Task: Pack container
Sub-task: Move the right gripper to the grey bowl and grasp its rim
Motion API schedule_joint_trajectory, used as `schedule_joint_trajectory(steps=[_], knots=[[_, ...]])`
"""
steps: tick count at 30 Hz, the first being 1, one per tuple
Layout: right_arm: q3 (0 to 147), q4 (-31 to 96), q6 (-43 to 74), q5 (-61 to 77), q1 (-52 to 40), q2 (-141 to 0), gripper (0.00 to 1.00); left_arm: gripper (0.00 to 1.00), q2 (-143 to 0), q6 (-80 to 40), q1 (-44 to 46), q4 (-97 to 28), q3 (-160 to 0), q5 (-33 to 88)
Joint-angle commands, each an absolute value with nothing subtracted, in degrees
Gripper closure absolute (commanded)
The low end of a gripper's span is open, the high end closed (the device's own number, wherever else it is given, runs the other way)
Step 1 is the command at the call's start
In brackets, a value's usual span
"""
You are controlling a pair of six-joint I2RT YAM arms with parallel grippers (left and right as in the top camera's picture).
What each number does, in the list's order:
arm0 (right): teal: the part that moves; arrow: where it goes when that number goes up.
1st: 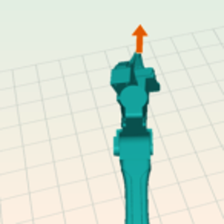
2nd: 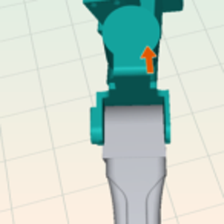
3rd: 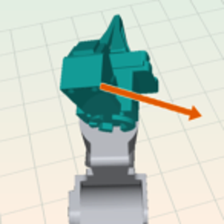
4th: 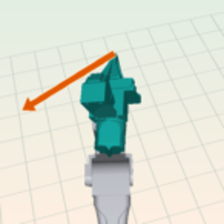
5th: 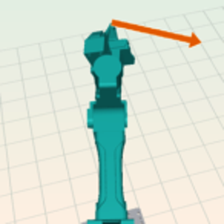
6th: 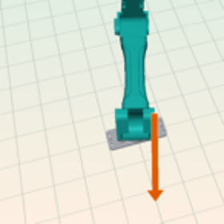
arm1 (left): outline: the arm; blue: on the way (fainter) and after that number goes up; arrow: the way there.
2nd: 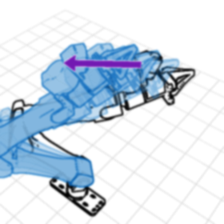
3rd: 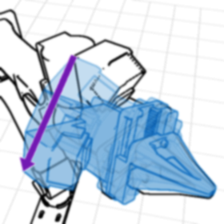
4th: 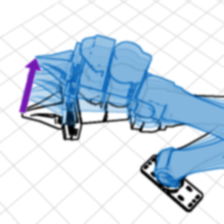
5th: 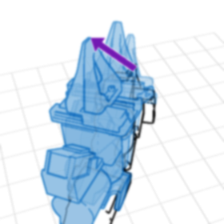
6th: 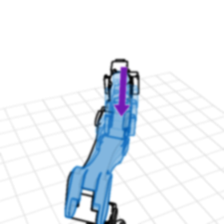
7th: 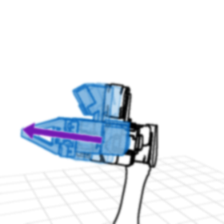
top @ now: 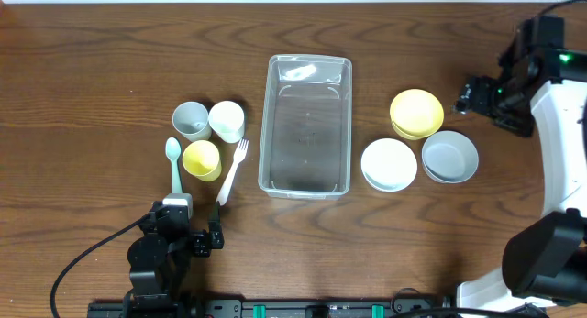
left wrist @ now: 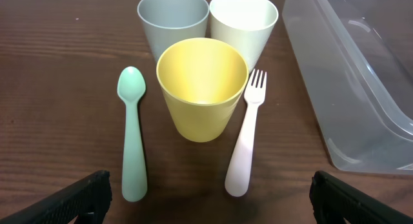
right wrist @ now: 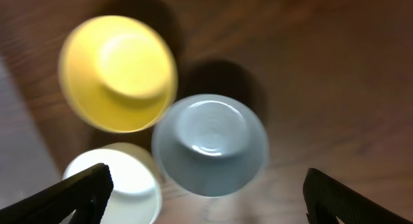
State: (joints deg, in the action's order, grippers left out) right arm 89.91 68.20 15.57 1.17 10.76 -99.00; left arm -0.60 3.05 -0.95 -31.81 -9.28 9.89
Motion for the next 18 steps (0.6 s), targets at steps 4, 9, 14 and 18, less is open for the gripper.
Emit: schedule_joint_trajectory(steps=[4, 9, 14, 18], knots=[[79.7, 63.7, 18.2, -1.1, 13.5, -99.7, 0.14, 0.02, -0.2, 3.6, -0.8, -31.6, -8.6, 9.4], [70.7, 56.3, 21.6, -3.1, 13.6, -99.7, 0.2, 0.02, -0.2, 3.6, -0.8, -31.6, -8.6, 9.4], [66.1, 52.4, 26.1, -6.3, 14.0, -99.7, 0.28, 0.02, -0.2, 3.6, -0.8, -31.6, -8.6, 9.4], [62.2, 48.2, 27.2, -6.2, 14.0, -99.7, 0.31, 0.02, -0.2, 3.6, -0.8, -31.6, -8.6, 9.4]])
